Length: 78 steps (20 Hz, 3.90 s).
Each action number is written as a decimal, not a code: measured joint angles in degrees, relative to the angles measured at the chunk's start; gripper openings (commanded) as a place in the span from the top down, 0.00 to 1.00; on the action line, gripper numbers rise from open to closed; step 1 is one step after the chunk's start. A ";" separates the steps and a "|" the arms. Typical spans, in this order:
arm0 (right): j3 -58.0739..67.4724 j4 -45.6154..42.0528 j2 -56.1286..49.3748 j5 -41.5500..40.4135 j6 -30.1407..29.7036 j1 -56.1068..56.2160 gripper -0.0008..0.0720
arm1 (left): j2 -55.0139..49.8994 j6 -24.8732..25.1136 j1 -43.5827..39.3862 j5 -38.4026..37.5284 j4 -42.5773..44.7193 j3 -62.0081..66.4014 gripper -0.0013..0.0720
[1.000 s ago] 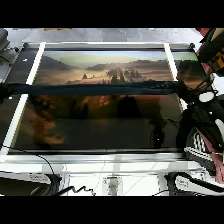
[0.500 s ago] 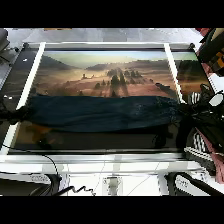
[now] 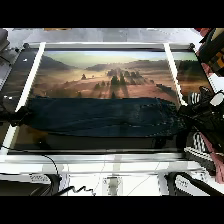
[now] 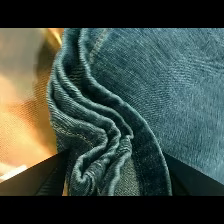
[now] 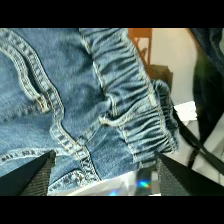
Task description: Fold the clothes and pants, and hang the long-sleeved shirts on hangers.
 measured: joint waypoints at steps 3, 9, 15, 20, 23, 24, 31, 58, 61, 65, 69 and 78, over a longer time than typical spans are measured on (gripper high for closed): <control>1.09 3.74 0.00 0.00 0.15 0.07 0.05 | -0.37 -1.88 0.61 3.21 0.35 -0.04 0.03; 1.84 11.17 0.00 -2.38 0.11 4.52 0.21 | -1.88 -3.26 1.31 6.78 1.42 -0.11 0.94; 1.92 14.64 0.00 -20.02 -0.59 18.21 0.93 | 2.56 0.79 -0.17 5.09 0.20 2.58 0.94; 5.44 15.43 -3.80 -41.11 6.60 29.44 0.93 | 15.19 4.33 -3.52 1.60 -1.29 4.28 0.94; 12.63 15.50 -10.45 -43.25 9.20 35.76 0.93 | 23.69 4.92 -5.62 -1.79 -4.94 4.57 0.94; 15.43 15.54 -13.18 -43.08 9.86 37.94 0.93 | 26.08 4.98 -6.27 -2.73 -6.62 4.61 0.94; 37.20 19.17 -35.87 -39.12 13.60 56.06 0.93 | 35.63 5.38 -11.54 -7.17 -14.19 4.70 0.94; 55.43 14.40 -31.52 -16.74 5.66 42.23 0.93 | 28.09 3.98 -46.84 -14.34 -15.76 4.70 0.17; 55.43 14.16 -27.56 -15.91 5.05 38.25 0.93 | 25.90 3.45 -55.43 -14.99 -15.85 4.72 0.03; 55.43 13.79 -25.09 -14.58 2.86 36.06 0.93 | 25.22 3.45 -58.34 -15.34 -14.67 4.92 0.03; 55.43 12.04 -24.41 -11.52 0.61 35.54 0.93 | 25.64 3.45 -51.04 -15.50 -6.97 5.09 0.03; 55.30 9.55 -24.24 -6.14 -1.33 35.30 0.93 | 20.65 5.40 -28.17 -15.30 8.63 -0.31 0.04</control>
